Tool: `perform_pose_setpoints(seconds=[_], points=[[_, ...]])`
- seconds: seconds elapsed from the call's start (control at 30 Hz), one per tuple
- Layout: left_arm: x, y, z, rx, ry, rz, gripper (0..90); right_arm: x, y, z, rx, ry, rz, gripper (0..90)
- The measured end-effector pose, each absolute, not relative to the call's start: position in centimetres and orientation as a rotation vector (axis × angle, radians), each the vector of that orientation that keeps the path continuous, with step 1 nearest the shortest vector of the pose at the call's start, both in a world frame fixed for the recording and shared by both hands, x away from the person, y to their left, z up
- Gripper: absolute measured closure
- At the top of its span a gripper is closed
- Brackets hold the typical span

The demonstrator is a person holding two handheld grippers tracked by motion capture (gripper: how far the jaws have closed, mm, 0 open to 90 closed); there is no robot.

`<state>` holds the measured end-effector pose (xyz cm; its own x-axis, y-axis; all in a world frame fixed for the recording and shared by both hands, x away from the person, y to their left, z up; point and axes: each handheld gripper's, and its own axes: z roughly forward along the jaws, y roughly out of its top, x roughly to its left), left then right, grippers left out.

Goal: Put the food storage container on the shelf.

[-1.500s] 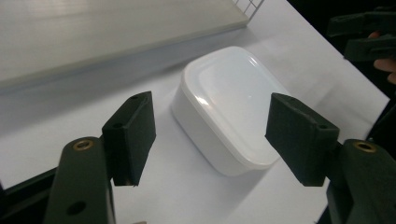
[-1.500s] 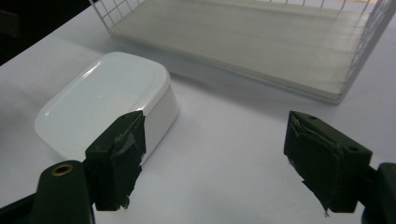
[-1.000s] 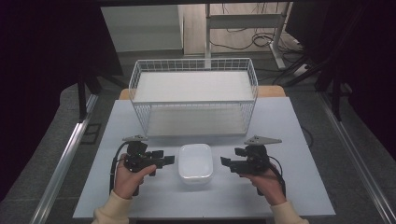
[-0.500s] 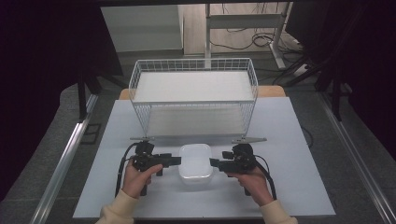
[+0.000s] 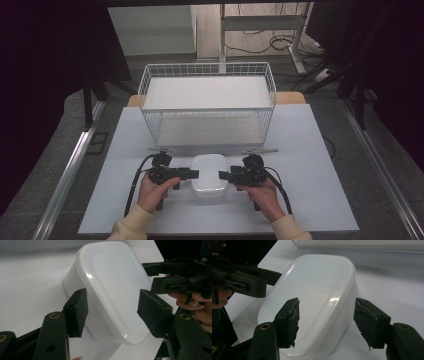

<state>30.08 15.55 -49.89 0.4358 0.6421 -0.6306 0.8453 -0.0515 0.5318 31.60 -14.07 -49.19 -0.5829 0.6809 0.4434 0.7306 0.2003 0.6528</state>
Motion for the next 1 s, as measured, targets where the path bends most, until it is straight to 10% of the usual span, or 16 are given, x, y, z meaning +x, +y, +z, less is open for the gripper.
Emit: perform_pose_setpoints(seconds=[1.0], points=[[28.6, 15.8, -49.4, 1.770, 1.249, -0.263, 71.2, 30.9, -16.0, -48.9, -1.444, -2.156, -1.340, 74.0]])
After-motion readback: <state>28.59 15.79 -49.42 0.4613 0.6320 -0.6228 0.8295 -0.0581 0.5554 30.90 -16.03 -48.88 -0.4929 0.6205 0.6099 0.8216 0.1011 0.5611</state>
